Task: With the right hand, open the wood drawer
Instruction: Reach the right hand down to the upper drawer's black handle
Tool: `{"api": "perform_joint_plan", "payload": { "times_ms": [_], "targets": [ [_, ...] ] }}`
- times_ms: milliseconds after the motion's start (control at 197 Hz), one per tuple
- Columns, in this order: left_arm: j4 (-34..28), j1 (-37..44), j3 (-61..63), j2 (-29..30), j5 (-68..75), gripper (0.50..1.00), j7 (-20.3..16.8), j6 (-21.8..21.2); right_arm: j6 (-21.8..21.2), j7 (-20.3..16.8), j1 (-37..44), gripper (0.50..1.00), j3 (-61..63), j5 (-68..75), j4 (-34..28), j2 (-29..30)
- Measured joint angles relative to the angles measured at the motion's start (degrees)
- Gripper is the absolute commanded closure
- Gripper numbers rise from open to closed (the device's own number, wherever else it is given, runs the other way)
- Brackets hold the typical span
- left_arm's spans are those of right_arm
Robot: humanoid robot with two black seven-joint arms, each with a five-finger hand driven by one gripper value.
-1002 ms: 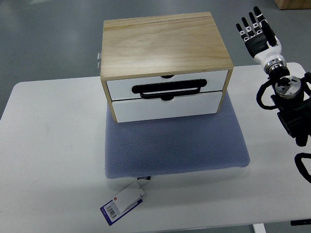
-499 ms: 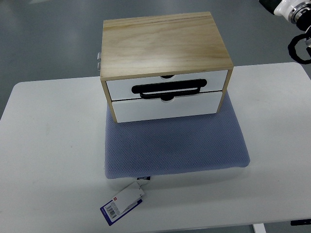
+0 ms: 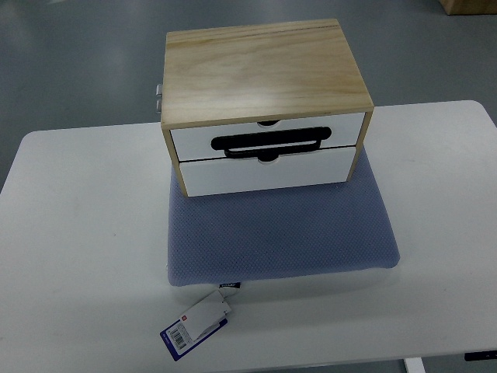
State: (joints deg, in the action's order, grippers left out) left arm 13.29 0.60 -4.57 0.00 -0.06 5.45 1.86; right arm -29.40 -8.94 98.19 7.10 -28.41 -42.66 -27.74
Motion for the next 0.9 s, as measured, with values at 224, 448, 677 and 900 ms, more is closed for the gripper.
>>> {"api": "perform_joint_plan", "payload": {
  "times_ms": [224,448,677,900],
  "targets": [
    [-0.1,0.0,0.0,0.0,0.0,0.500,0.0,0.0,-4.5,-3.2,12.8,0.554,-13.8,0.1,-15.9,1.6],
    [0.0,0.0,0.0,0.0,0.0,0.500,0.0,0.0,-4.7,-6.9,19.4,0.554,-20.6,4.0,-28.2,5.5],
    [-0.2,0.0,-0.1,0.0,0.0,0.500,0.0,0.0,-2.6,-10.4,18.8,0.556,-21.2,10.2,-29.0,10.8],
    [-0.4,0.0,-0.1,0.0,0.0,0.500,0.0,-0.1,3.6,-15.7,17.1,0.556,-23.4,18.8,-29.0,12.9]
  ]
}}
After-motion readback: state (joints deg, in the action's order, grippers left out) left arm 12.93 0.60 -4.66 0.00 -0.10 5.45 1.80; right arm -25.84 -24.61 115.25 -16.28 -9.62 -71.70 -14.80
